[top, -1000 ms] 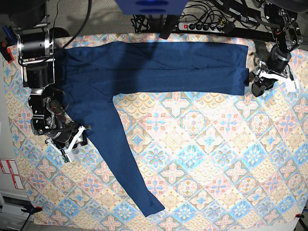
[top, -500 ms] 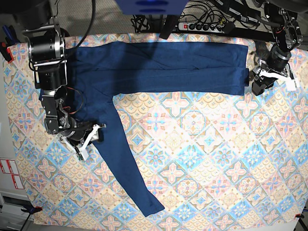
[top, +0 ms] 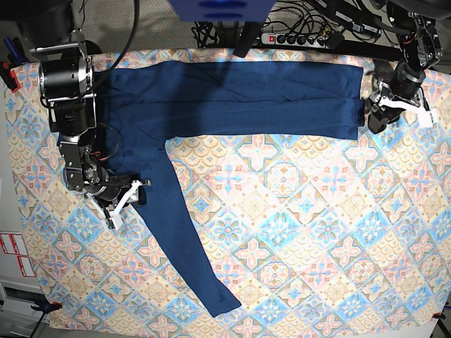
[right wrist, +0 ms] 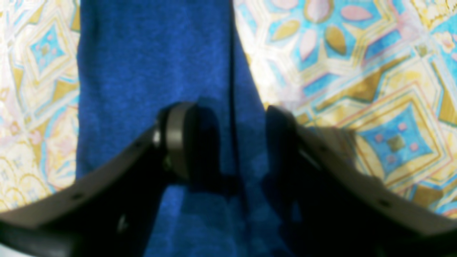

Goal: Fold the T-shirt properly
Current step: 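Open both grippers and move the right gripper to the hanging sleeve, then grasp the sleeve near its shoulder with the right gripper and fold it inward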

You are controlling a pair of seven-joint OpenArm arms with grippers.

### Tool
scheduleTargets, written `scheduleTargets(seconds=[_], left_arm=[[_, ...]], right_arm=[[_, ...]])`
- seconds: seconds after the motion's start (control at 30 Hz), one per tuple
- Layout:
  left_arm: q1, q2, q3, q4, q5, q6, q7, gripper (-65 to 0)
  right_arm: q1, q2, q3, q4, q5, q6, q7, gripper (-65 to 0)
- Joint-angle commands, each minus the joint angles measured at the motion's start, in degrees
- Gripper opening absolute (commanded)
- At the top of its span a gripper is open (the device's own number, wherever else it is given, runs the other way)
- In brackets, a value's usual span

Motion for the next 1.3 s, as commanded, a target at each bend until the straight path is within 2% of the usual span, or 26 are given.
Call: scheduleTargets(seconds=[0.0,0.1,0.2,0.27,0.3,0.4,0.5,0.63,0.7,0.97,1.13,1.27], left_arm=[[0.1,-0.9,-0.5,1.0,-0.9,-0.4,-1.0,-29.4],[0.1,-0.9,-0.4,1.0,-0.9,-0.4,-1.0,-29.4],[0.1,-0.9,-0.4,1.0,-0.9,-0.4,-1.0,-29.4],[0.1,-0.9,-0.4,1.0,-0.9,-0.4,-1.0,-29.4],[0.2,-0.9,-0.4,1.0,-0.9,-0.4,-1.0,-29.4],[0.2,-0.9,-0.4,1.0,-0.9,-0.4,-1.0,-29.4],[0.2,-0.9,-0.4,1.0,-0.8,-0.4,-1.0,-29.4],[0.3,-0.9,-0.4,1.0,-0.8,-0.4,-1.0,-29.4],[0.3,-0.9,-0.4,1.0,-0.8,-0.4,-1.0,-29.4],[-0.1,-0.9,-0.3,0.9,-0.5,-0.4,-1.0,-29.4],[-0.3,-0.9,-0.3,0.9,-0.5,-0.4,-1.0,-29.4],[-0.3,-0.9,0.9,0.9,-0.5,-0.4,-1.1,-29.4]], right_arm=[[1.5,0.7,-1.2,0.6,0.5,0.2,0.7,-36.2],[1.4,0.7,-7.1,0.7,0.5,0.2,0.7,-38.2],[1.4,0.7,-10.9,1.1,0.6,0.2,0.9,-51.5],[1.4,0.7,-10.9,1.2,0.6,0.2,0.9,-62.1],[1.4,0.7,-10.9,1.2,0.6,0.2,0.7,-65.0],[1.1,0.7,-10.9,3.7,0.7,0.2,0.6,-64.2],[-2.5,1.2,-10.8,10.9,0.9,0.2,0.6,-64.5],[-8.7,4.6,-10.7,25.5,1.0,0.2,0.5,-64.5],[-12.1,5.9,-10.5,32.6,1.0,0.2,-1.8,-64.5],[-28.2,6.1,-0.2,56.7,1.0,0.2,-11.5,-64.6],[-37.5,6.1,1.5,68.3,1.0,0.2,-13.4,-64.6],[-43.7,6.1,1.3,72.9,1.0,0.2,-13.3,-64.6]])
